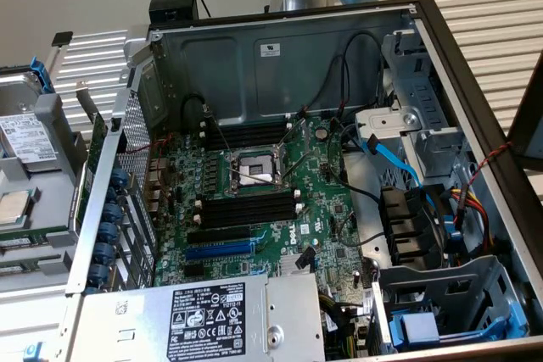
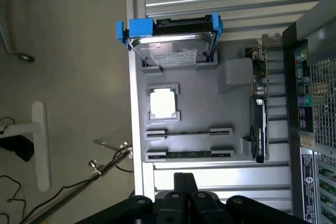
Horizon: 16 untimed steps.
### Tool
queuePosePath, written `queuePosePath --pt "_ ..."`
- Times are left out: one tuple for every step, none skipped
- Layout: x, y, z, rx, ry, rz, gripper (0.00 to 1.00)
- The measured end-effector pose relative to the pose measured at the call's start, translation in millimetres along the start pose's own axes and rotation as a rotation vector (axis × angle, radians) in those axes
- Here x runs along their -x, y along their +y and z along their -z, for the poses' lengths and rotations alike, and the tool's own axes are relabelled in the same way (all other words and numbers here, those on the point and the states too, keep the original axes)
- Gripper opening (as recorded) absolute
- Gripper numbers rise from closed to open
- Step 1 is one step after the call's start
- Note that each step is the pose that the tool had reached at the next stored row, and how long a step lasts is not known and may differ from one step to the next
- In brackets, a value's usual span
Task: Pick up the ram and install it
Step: 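Pick up the ram and move it above insertion slot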
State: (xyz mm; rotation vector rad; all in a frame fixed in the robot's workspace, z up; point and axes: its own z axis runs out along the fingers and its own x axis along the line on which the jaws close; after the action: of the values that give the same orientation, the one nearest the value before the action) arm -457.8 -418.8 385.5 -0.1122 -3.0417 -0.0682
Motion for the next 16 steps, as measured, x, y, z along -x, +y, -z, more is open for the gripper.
queuePosePath --pt "-0.3 0.0 -0.2 0.0003 -0.0054 0.0 0.11" --pt "-0.9 -0.2 -0.4 0.0009 -0.0145 0.001 0.11" --pt "-1.4 -0.2 -0.7 0.0018 -0.0281 0.002 0.11" --pt "-1.8 -0.2 -1.1 0.0026 -0.0395 0.004 0.11" --pt "-2.2 -0.3 -1.8 0.003 -0.0474 0.006 0.11" --pt "-2.1 -0.4 -2.9 0.0032 -0.0509 0.008 0.11" --pt "-2.1 -0.5 -4.0 0.0033 -0.0525 0.01 0.11" --pt "-2.1 -0.5 -4.9 0.0033 -0.0533 0.011 0.11" --pt "-2.1 -0.5 -5.5 0.0031 -0.0533 0.013 0.11" --pt "-2.1 -0.5 -6.0 0.0027 -0.0531 0.017 0.11" --pt "-2.1 -0.5 -6.1 0.0019 -0.0526 0.029 0.11" --pt "-2.1 -0.5 -6.3 0.0007 -0.0519 0.046 0.11" --pt "-2.1 -0.5 -6.5 -0.0005 -0.0512 0.065 0.11" --pt "-2.1 -0.5 -6.6 -0.0017 -0.0505 0.083 0.11" --pt "-2.1 -0.6 -6.6 -0.0031 -0.0496 0.101 0.11" --pt "-2.1 -0.5 -6.6 -0.0044 -0.0488 0.119 0.11"
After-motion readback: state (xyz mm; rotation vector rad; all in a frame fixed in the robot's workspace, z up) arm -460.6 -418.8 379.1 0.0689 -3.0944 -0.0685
